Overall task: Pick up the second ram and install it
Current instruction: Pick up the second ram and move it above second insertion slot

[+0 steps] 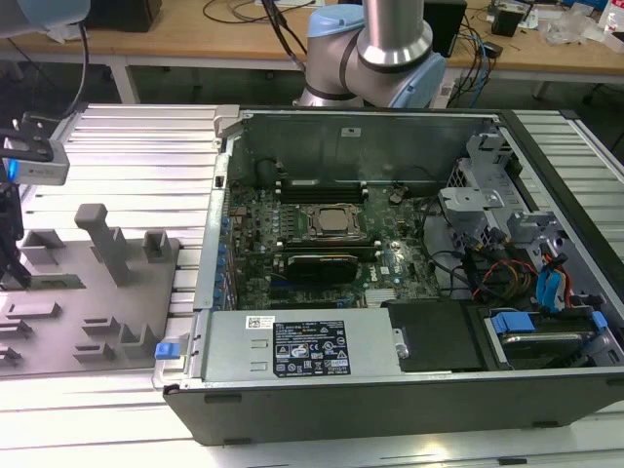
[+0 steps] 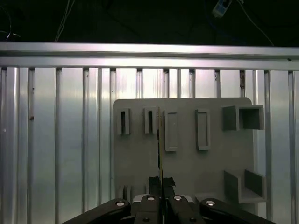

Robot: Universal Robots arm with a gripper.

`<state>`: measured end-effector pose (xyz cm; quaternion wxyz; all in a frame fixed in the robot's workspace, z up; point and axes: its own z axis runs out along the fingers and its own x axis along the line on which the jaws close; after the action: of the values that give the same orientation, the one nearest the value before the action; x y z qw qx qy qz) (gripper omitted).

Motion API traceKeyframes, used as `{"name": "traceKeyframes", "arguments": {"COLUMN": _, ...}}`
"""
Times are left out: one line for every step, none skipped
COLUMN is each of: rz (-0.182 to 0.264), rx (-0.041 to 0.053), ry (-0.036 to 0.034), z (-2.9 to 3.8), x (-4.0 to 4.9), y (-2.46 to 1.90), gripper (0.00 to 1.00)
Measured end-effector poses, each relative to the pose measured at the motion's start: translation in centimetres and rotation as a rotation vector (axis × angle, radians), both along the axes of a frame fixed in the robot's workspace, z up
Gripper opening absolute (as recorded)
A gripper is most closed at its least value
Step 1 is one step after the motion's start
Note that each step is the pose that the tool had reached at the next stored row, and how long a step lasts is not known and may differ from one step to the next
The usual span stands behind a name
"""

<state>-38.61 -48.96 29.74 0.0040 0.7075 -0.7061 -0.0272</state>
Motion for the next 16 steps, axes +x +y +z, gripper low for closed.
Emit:
{"name": "traceKeyframes", "arguments": {"rz": 0.000, "rx": 0.0000, "ry": -0.0001, "z": 0.25, "x": 0.00, "y": 0.02, "gripper": 0.13}}
{"name": "traceKeyframes", "arguments": {"rz": 0.000, "rx": 0.0000, "ry": 0.0000, "z": 0.43, "x": 0.00, "y": 0.02, "gripper": 0.13}}
{"name": "traceKeyframes", "arguments": {"rz": 0.000, "rx": 0.0000, "ry": 0.0000, "z": 0.60, "x": 0.00, "y": 0.03, "gripper": 0.13}}
{"name": "traceKeyframes", "arguments": {"rz": 0.000, "rx": 0.0000, "ry": -0.0001, "z": 0.73, "x": 0.00, "y": 0.04, "gripper": 0.13}}
{"name": "traceKeyframes", "arguments": {"rz": 0.000, "rx": 0.0000, "ry": 0.0000, "z": 0.86, "x": 0.00, "y": 0.04, "gripper": 0.13}}
{"name": "traceKeyframes", "arguments": {"rz": 0.000, "rx": 0.0000, "ry": 0.0000, "z": 1.03, "x": 0.00, "y": 0.05, "gripper": 0.13}}
{"name": "traceKeyframes", "arguments": {"rz": 0.000, "rx": 0.0000, "ry": -0.0001, "z": 1.41, "x": 0.00, "y": 0.07, "gripper": 0.13}}
{"name": "traceKeyframes", "arguments": {"rz": 0.000, "rx": 0.0000, "ry": 0.0000, "z": 1.57, "x": 0.00, "y": 0.08, "gripper": 0.13}}
{"name": "traceKeyframes", "arguments": {"rz": 0.000, "rx": 0.0000, "ry": 0.0000, "z": 1.68, "x": 0.00, "y": 0.09, "gripper": 0.13}}
{"name": "traceKeyframes", "arguments": {"rz": 0.000, "rx": 0.0000, "ry": 0.0000, "z": 1.96, "x": 0.00, "y": 0.10, "gripper": 0.13}}
{"name": "traceKeyframes", "arguments": {"rz": 0.000, "rx": 0.0000, "ry": 0.0000, "z": 2.09, "x": 0.00, "y": 0.11, "gripper": 0.13}}
{"name": "traceKeyframes", "arguments": {"rz": 0.000, "rx": 0.0000, "ry": 0.0000, "z": 2.21, "x": 0.00, "y": 0.11, "gripper": 0.13}}
{"name": "traceKeyframes", "arguments": {"rz": 0.000, "rx": 0.0000, "ry": 0.0000, "z": 2.36, "x": 0.00, "y": 0.11, "gripper": 0.13}}
{"name": "traceKeyframes", "arguments": {"rz": 0.000, "rx": 0.0000, "ry": -0.0001, "z": 2.48, "x": 0.00, "y": 0.12, "gripper": 0.13}}
{"name": "traceKeyframes", "arguments": {"rz": 0.000, "rx": 0.0000, "ry": -0.0001, "z": 2.76, "x": 0.00, "y": 0.12, "gripper": 0.13}}
{"name": "traceKeyframes", "arguments": {"rz": 0.000, "rx": 0.0000, "ry": 0.0000, "z": 3.06, "x": 0.00, "y": 0.13, "gripper": 0.13}}
